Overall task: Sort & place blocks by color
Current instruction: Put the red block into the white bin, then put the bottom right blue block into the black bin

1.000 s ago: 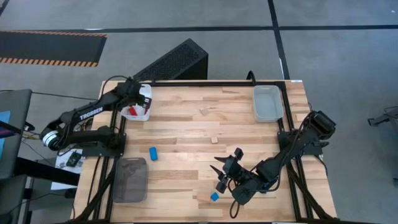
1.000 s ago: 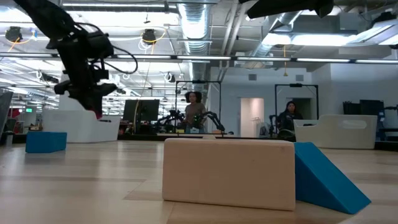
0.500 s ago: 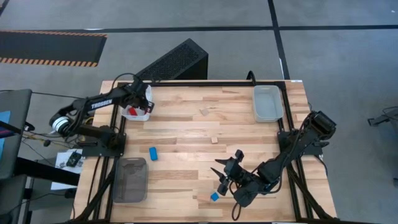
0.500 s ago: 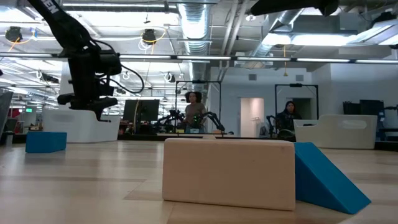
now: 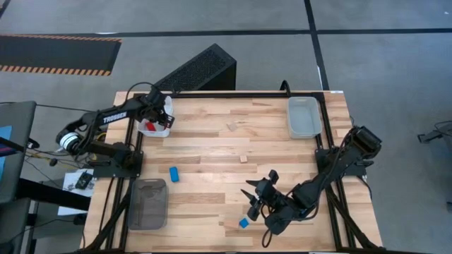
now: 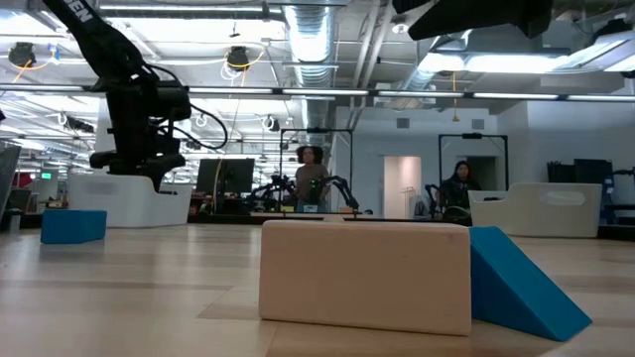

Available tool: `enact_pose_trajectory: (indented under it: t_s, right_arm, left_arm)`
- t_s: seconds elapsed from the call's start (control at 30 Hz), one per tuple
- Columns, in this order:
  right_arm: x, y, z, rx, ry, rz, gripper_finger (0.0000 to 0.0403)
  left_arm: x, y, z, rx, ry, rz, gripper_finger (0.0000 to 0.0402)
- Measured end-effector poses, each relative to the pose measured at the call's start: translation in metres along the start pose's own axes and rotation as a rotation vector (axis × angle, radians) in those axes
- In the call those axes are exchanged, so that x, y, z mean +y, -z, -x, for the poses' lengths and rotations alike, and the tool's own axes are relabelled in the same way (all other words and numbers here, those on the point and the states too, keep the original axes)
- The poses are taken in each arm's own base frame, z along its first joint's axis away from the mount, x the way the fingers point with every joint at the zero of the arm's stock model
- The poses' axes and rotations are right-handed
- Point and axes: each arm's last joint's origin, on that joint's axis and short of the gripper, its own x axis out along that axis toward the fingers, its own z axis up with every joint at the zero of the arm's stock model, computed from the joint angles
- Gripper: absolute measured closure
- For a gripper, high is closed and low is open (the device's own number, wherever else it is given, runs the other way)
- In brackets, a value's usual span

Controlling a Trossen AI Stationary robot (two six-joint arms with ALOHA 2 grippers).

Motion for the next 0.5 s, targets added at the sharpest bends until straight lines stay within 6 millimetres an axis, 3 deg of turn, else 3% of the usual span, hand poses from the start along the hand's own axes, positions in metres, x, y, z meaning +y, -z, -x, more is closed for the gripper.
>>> enact_pose_trajectory:
  t_s: [0.23,0.37,0.5]
  right_arm:
    - [-0.003,0.003,-0.011,0.019,0.026,-0.019,0.0207]
    - [-0.006,0.006,-0.022,0.057,0.044,-0.023,0.0207]
    - [-0.009,0.002,-0.027,0.055,0.059,-0.031,0.0207]
  left_arm:
    - [0.003,0.000,0.020,-0.092,0.000,0.026,0.0215]
    - [0.002,0.004,0.047,-0.221,0.036,0.043,0.0215]
    - [-0.012,0.013,0.081,-0.401,0.164,-0.011,0.0214]
